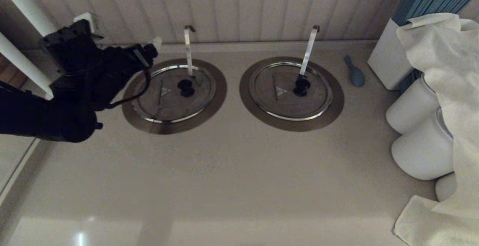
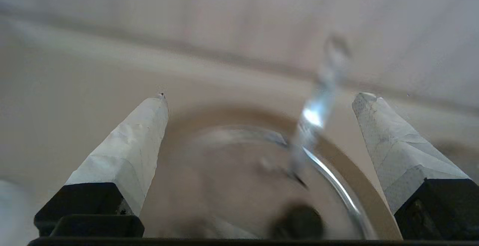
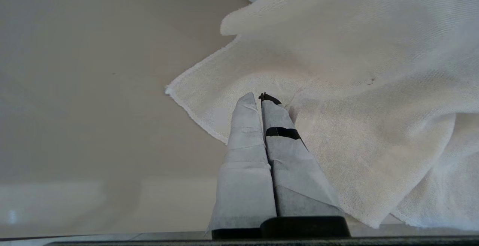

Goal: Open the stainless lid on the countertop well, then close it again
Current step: Open the lid

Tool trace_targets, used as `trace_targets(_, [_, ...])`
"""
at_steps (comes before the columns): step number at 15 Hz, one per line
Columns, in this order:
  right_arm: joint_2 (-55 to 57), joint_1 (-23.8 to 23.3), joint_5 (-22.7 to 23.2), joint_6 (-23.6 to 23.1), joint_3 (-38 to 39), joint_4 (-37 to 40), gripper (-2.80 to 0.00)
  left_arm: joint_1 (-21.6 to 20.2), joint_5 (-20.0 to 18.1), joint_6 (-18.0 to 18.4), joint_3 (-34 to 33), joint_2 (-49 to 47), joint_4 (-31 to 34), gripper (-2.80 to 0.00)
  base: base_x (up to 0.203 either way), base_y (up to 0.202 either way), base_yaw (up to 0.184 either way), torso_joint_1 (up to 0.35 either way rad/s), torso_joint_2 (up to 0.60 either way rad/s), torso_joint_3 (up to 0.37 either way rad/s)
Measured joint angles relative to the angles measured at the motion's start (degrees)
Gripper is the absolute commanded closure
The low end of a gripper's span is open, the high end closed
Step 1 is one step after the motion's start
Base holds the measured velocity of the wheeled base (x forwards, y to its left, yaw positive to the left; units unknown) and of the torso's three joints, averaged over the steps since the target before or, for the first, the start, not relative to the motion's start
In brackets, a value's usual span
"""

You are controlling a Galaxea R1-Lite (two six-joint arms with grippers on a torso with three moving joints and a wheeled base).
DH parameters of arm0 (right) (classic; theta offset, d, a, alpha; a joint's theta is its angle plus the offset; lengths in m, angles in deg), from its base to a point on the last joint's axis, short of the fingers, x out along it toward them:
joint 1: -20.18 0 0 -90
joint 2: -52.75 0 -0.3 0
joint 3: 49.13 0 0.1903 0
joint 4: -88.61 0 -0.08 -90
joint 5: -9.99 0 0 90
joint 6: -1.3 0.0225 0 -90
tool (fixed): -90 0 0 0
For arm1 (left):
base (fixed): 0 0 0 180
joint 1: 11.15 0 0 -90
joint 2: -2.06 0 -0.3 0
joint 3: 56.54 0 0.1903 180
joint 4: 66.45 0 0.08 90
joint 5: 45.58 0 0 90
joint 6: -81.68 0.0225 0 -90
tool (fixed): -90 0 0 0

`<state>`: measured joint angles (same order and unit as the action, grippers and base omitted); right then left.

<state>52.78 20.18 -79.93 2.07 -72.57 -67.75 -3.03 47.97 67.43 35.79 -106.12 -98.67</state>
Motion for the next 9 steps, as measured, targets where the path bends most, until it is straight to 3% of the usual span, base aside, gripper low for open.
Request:
trace_targets(3, [0.0, 0.0, 0.0, 0.0, 0.0, 0.0, 0.00, 3.7, 0.3, 0.3, -0.6, -2.5, 0.0, -2.80, 0.000, 0.000, 0.000, 0.000, 0.00, 0.000])
trace_targets(9, [0.0, 0.0, 0.0, 0.0, 0.0, 0.1, 0.00, 5.4, 0.3, 3.3, -1.1, -7.3, -0.5, -2.80, 0.000, 0.000, 0.000, 0.000, 0.00, 0.000])
